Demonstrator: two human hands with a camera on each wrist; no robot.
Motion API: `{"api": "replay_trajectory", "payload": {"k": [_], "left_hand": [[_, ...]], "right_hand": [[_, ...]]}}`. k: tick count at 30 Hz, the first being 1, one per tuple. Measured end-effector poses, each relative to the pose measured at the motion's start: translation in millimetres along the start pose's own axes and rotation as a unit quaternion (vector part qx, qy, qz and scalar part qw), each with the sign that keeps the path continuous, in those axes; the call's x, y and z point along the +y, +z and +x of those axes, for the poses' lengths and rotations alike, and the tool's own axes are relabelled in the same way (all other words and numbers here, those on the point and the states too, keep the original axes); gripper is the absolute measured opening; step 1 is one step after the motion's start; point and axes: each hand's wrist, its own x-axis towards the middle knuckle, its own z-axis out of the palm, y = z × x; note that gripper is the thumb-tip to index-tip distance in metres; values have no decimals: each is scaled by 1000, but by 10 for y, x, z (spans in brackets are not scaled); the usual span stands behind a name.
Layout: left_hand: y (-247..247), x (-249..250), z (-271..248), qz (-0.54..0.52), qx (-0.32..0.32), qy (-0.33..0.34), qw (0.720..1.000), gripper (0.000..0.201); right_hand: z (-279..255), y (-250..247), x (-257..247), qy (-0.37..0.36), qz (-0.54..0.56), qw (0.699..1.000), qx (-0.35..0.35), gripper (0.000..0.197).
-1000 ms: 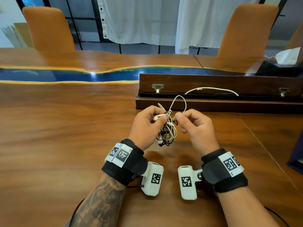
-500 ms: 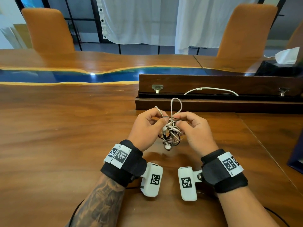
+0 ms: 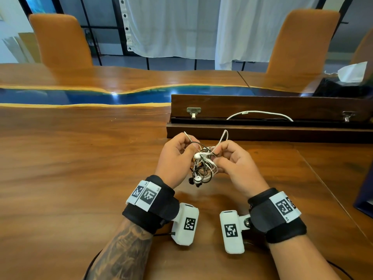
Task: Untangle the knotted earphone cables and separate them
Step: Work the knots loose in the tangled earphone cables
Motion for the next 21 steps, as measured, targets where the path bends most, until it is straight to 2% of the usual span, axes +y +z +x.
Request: {"api": "replay_trajectory", "payload": {"k": [2,5,10,11,13,16,18,21], "left_hand": [[-2,11,-9,11,6,6,1000,11],[14,51,-38,17,6,6,1000,10],[20,55,-38,-8,30,-22,999,14],[19,43,-32,-8,35,-24,999,14],[23,33,-32,-7,42,-20,999,13],[50,53,-52,-13,36,-6,999,9],[63,65,-63,-25,22,2,999,5],[57,84,-73,-26,12,21,999,3]], "right_hand": [[-11,-1,-14,9,12,1000,-15,13],[-8,6,-16,3,-12,1000,-5,23],[18,-32,12,-83,-81,984,134,6],[10,-53,-11,-101,-66,984,133,7],[-24,-54,-63,-115,-44,990,74,13],[-81,14,-100,-71,-62,995,-31,25],[-80,30,-74,-36,-71,996,-29,32],[-63,10,-77,-45,-83,995,-4,20]]}}
